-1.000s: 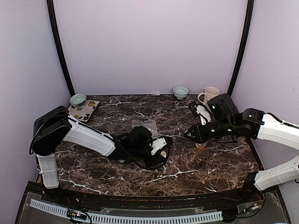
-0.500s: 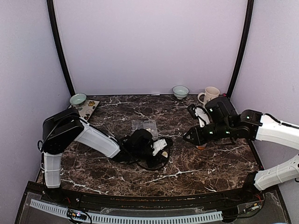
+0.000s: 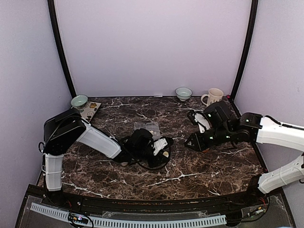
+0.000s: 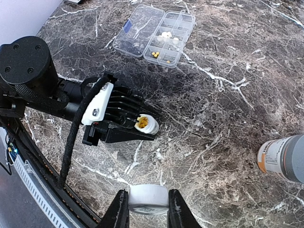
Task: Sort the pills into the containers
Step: Place the pill bottle at the center of the board.
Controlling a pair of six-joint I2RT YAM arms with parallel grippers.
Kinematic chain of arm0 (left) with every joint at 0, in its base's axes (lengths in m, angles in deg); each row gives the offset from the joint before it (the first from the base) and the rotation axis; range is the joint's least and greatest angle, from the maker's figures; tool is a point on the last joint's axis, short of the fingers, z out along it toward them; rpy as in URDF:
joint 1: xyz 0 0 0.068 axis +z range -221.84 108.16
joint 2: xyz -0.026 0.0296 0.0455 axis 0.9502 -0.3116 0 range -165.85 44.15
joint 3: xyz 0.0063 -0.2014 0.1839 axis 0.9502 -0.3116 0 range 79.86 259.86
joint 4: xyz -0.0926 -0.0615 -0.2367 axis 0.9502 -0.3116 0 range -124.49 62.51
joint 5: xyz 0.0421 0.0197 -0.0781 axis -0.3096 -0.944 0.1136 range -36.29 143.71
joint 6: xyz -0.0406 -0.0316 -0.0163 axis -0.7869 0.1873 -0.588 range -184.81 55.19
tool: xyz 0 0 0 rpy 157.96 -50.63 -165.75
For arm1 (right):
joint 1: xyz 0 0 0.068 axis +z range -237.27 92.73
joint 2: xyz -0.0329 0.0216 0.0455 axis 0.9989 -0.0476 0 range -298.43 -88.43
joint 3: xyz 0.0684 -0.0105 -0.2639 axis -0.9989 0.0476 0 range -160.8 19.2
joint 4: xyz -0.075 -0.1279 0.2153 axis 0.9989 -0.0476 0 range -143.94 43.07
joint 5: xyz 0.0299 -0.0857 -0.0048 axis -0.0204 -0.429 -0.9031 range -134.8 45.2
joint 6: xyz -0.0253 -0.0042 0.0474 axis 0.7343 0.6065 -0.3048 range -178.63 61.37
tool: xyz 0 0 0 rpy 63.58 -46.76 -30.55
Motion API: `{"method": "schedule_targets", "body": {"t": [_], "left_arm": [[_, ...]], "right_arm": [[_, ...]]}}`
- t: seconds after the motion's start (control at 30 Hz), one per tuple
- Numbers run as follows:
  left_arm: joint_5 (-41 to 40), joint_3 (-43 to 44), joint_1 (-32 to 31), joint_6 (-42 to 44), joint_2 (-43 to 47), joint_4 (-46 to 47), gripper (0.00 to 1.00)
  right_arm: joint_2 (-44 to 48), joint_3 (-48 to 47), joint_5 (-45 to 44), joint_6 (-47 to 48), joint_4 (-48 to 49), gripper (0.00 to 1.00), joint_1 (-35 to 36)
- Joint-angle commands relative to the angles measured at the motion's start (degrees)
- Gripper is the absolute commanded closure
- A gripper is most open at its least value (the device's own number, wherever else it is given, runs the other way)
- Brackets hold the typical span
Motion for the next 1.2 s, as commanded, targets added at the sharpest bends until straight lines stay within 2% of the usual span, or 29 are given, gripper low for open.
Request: {"method": "schedule_targets", "body": {"t": [0.0, 0.37, 0.63, 1.17], "left_arm": [[1.60, -0.98, -0.07, 0.49, 1.30, 0.52, 0.61], [1.19, -1.80, -0.07, -0.01, 4.06, 0.46, 0.56], [-0.10, -5.81, 0.50, -1.76, 8.51, 2.87, 0.53], [0.44, -9.21, 1.20, -3.10, 11.45, 3.39, 0.52]], "right_arm": [[-0.64, -1.67, -0.83, -0.47, 0.02, 0.83, 0.73], [-3.51, -4.41, -1.28, 1.25, -1.95, 0.82, 0.73], [-7.29, -7.66, -2.40, 2.09, -3.58, 0.82, 1.21], [-21.09, -20.53, -2.22, 1.81, -11.96, 0.82, 3.54]]}}
